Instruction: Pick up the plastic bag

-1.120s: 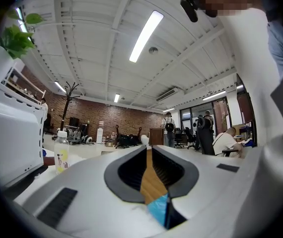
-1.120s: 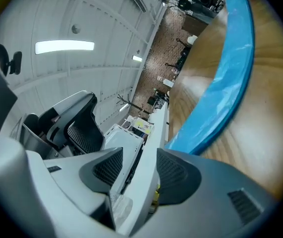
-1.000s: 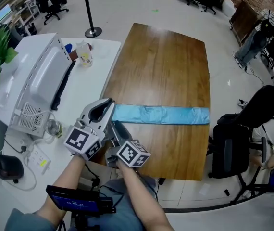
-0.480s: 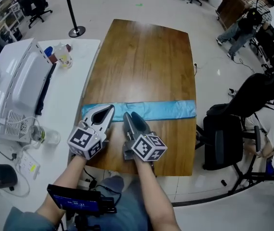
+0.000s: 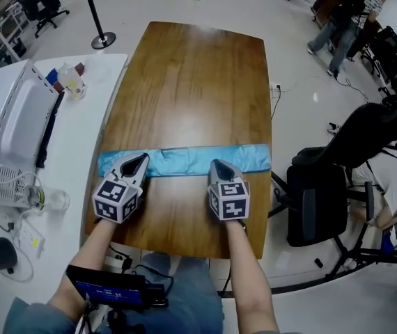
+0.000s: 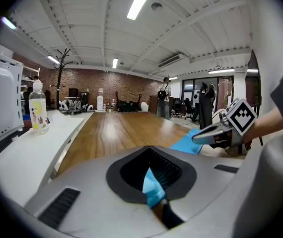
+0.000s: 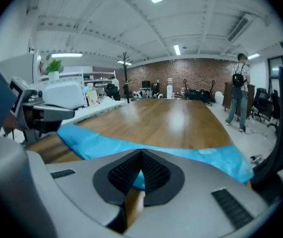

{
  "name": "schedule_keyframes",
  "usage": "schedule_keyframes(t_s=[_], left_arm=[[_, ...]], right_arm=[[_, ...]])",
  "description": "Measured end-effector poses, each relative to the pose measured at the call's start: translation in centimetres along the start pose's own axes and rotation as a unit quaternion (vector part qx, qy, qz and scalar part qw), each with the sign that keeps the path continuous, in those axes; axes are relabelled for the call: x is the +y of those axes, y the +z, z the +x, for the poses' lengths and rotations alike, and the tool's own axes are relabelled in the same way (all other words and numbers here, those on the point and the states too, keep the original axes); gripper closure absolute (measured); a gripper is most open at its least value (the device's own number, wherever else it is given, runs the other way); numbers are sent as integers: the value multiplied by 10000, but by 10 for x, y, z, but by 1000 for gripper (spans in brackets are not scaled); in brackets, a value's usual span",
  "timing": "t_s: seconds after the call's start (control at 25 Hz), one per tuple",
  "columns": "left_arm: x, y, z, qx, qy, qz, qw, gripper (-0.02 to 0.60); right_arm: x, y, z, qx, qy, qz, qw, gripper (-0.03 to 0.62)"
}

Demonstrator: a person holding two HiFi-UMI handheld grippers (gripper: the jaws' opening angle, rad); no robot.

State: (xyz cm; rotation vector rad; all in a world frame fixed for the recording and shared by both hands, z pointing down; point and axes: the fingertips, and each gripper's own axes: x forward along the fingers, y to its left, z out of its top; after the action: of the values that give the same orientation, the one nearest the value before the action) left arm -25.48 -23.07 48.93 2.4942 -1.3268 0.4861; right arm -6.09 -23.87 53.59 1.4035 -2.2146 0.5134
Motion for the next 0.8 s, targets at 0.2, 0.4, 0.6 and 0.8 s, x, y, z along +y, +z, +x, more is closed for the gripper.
schedule_keyframes(t_s=[0.2, 0.4, 0.6, 0.8], left_arm=[[4, -33, 16, 855, 228, -36, 9961, 574], [8, -49, 26, 1265, 304, -14, 9915, 574], [12, -61, 32, 1507, 286, -29, 9882, 574], [24, -77, 19, 1691, 279, -87, 9852, 574]], right_arm=[[-45, -18, 5, 694, -161, -646, 9954, 594], [-52, -35, 16, 1278, -51, -955, 9872, 594], [-48, -36, 12, 1373, 76, -917, 9862, 594], [-36, -50, 0, 1463, 75, -822, 9858, 594]])
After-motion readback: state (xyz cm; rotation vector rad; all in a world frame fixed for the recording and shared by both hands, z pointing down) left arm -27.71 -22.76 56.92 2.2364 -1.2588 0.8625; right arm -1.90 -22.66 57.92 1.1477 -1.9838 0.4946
